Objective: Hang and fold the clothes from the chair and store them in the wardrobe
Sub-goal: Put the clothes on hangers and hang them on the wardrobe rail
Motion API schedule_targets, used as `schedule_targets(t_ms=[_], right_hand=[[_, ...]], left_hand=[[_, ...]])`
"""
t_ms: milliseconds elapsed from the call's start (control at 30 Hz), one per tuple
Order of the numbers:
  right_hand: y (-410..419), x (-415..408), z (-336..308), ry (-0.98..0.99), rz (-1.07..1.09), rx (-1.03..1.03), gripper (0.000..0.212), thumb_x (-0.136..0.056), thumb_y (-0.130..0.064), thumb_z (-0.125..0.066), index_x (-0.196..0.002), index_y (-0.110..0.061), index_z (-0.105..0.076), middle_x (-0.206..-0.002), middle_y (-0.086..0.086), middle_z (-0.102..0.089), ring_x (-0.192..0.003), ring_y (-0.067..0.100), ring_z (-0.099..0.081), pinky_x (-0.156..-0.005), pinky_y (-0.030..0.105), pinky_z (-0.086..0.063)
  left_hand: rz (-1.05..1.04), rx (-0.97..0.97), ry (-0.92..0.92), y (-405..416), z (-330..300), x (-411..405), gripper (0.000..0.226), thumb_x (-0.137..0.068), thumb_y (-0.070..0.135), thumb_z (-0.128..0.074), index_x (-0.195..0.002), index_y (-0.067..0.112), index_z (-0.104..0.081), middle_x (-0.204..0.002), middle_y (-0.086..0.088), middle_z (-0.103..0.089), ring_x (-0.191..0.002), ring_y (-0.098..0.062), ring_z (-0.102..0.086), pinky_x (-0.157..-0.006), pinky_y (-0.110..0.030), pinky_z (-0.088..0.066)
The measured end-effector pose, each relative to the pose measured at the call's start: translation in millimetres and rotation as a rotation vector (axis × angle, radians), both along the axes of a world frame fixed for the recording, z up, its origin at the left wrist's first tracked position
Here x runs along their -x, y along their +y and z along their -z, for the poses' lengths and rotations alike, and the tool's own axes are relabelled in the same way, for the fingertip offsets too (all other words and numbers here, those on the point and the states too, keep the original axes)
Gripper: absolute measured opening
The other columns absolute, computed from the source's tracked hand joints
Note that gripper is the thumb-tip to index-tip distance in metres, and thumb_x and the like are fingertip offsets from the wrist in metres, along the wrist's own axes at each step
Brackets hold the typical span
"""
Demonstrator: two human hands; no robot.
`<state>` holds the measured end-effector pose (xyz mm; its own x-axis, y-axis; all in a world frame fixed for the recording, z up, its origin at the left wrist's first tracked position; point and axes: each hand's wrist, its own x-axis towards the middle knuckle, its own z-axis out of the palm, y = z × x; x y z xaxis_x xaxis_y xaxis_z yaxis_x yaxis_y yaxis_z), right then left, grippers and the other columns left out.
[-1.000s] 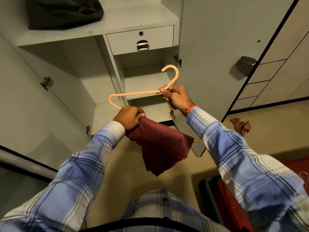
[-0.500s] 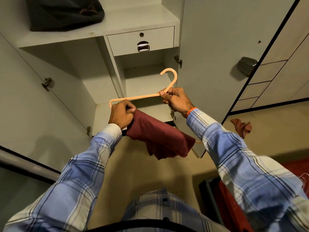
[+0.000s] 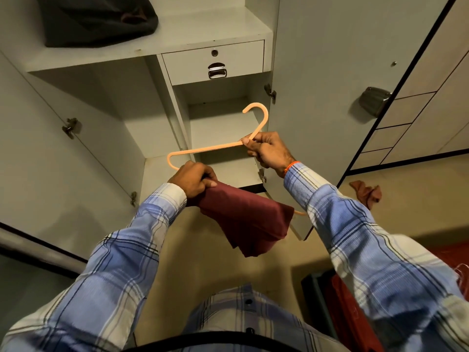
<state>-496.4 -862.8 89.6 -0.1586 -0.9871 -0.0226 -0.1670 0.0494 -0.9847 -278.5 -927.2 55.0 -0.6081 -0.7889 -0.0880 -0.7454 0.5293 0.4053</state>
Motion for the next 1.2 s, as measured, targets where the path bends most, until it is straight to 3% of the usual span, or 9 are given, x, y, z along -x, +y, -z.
schedule_targets(t_ms=[167, 333, 633, 833, 967, 1200], right_hand=[[1, -1, -2, -0.005, -0.007, 0.005, 0.020, -0.099, -0.022, -0.054, -0.091, -0.012, -0.070, -0.056, -0.002, -0.044, -0.041, 0.006, -0.029, -0.038, 0.018, -0.025], [-1, -7, -3, 0.034, -0.012, 0.021, 0.024, -0.099, -0.016, -0.053, -0.102, 0.002, -0.070, -0.059, 0.001, -0.045, -0.036, 0.001, -0.035, -0.039, 0.011, -0.030], [-6, -8, -8, 0.051, -0.002, 0.020, 0.024, -0.099, -0.019, -0.055, -0.102, -0.002, -0.071, -0.056, -0.002, -0.045, -0.035, 0.001, -0.035, -0.038, 0.011, -0.028], [-2, -10, -10, 0.090, -0.032, 0.044, 0.021, -0.098, -0.014, -0.055, -0.097, 0.001, -0.069, -0.059, -0.001, -0.048, -0.036, -0.001, -0.041, -0.041, 0.008, -0.032], [1, -14, -10, 0.074, -0.085, 0.056, 0.016, -0.098, -0.008, -0.054, -0.093, 0.001, -0.067, -0.046, -0.013, -0.050, -0.037, -0.002, -0.043, -0.043, 0.007, -0.034], [2, -8, -12, 0.065, -0.067, 0.060, 0.021, -0.099, -0.009, -0.052, -0.099, 0.006, -0.067, -0.057, -0.001, -0.046, -0.037, 0.000, -0.040, -0.042, 0.008, -0.032]], left_hand=[[-0.086, 0.102, 0.178, 2, 0, 1, 0.013, -0.088, 0.008, -0.068, -0.093, 0.015, -0.078, -0.089, 0.000, -0.075, -0.082, -0.012, -0.064, -0.085, -0.025, -0.049], [-0.034, 0.001, -0.076, -4, -1, 5, 0.013, -0.090, 0.022, -0.066, -0.100, 0.023, -0.075, -0.100, 0.001, -0.074, -0.093, -0.020, -0.065, -0.089, -0.037, -0.053], [0.198, -0.029, -0.127, 13, 6, 26, 0.026, -0.091, 0.042, -0.063, -0.111, 0.027, -0.071, -0.111, 0.005, -0.071, -0.103, -0.019, -0.061, -0.094, -0.035, -0.047], [0.189, -0.139, -0.054, 14, 11, 25, 0.015, -0.092, 0.033, -0.064, -0.103, 0.028, -0.073, -0.104, 0.008, -0.073, -0.098, -0.016, -0.063, -0.092, -0.035, -0.049], [0.201, -0.251, -0.061, 13, 11, 23, 0.016, -0.094, 0.034, -0.062, -0.103, 0.029, -0.073, -0.104, 0.008, -0.072, -0.098, -0.014, -0.063, -0.093, -0.033, -0.047], [0.128, -0.006, -0.154, 4, 10, 3, 0.030, -0.090, 0.053, -0.059, -0.106, 0.030, -0.070, -0.103, 0.005, -0.070, -0.095, -0.020, -0.062, -0.084, -0.036, -0.050]])
